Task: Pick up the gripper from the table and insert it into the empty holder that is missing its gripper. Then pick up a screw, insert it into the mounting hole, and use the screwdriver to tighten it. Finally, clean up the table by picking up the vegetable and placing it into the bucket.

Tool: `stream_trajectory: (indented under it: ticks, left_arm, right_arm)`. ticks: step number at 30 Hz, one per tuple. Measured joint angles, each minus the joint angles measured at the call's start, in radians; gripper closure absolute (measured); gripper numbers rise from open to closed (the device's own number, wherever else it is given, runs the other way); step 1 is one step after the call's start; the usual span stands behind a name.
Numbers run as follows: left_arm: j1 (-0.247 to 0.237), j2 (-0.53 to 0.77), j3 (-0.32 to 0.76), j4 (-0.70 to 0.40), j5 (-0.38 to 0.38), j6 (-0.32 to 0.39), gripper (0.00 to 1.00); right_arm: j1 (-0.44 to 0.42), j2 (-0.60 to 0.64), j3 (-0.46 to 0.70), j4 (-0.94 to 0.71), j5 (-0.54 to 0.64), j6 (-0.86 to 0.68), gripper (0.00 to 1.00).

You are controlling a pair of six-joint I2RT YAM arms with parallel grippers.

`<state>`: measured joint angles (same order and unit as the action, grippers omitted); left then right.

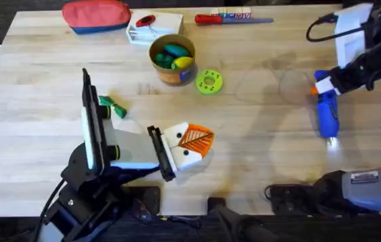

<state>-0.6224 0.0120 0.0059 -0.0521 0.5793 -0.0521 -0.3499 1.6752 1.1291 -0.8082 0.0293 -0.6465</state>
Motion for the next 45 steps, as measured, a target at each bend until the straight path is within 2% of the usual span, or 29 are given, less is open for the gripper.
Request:
stream_trajectory:
  ticks: [5,11,12,19,23,28,33,37,41,45]
  left_arm:
    - [0.000,0.000,0.000,0.000,0.000,0.000,0.995]
    - [0.000,0.000,0.000,0.000,0.000,0.000,0.995]
    - [0.000,0.000,0.000,0.000,0.000,0.000,0.995]
    - [0.000,0.000,0.000,0.000,0.000,0.000,0.995]
    - [0.000,0.000,0.000,0.000,0.000,0.000,0.995]
    - [0.000,0.000,0.000,0.000,0.000,0.000,0.995]
    - [0.000,0.000,0.000,0.000,0.000,0.000,0.995]
    - [0.000,0.000,0.000,0.000,0.000,0.000,0.995]
    - [0.000,0.000,0.000,0.000,0.000,0.000,0.995]
    - [0.000,0.000,0.000,0.000,0.000,0.000,0.995]
  right_arm:
    - [0.043,-0.156,0.007,0.000,-0.028,0.026,0.988]
    - [0.096,-0.372,0.009,0.050,-0.162,0.135,0.992]
    - [0.128,-0.469,0.009,0.096,-0.223,0.209,0.993]
    - [0.275,-0.669,-0.013,0.251,-0.311,0.349,0.993]
    - [0.393,-0.775,-0.091,0.380,-0.360,0.425,0.993]
    - [0.596,-0.882,-0.242,0.608,-0.387,0.497,0.993]
    - [0.817,-0.919,-0.361,0.912,-0.398,0.527,0.993]
    - [0.951,-0.901,-0.386,1.013,-0.410,0.538,0.993]
    - [1.045,-0.839,-0.388,1.089,-0.416,0.543,0.993]
    - [1.104,-0.789,-0.388,1.140,-0.416,0.543,0.993]
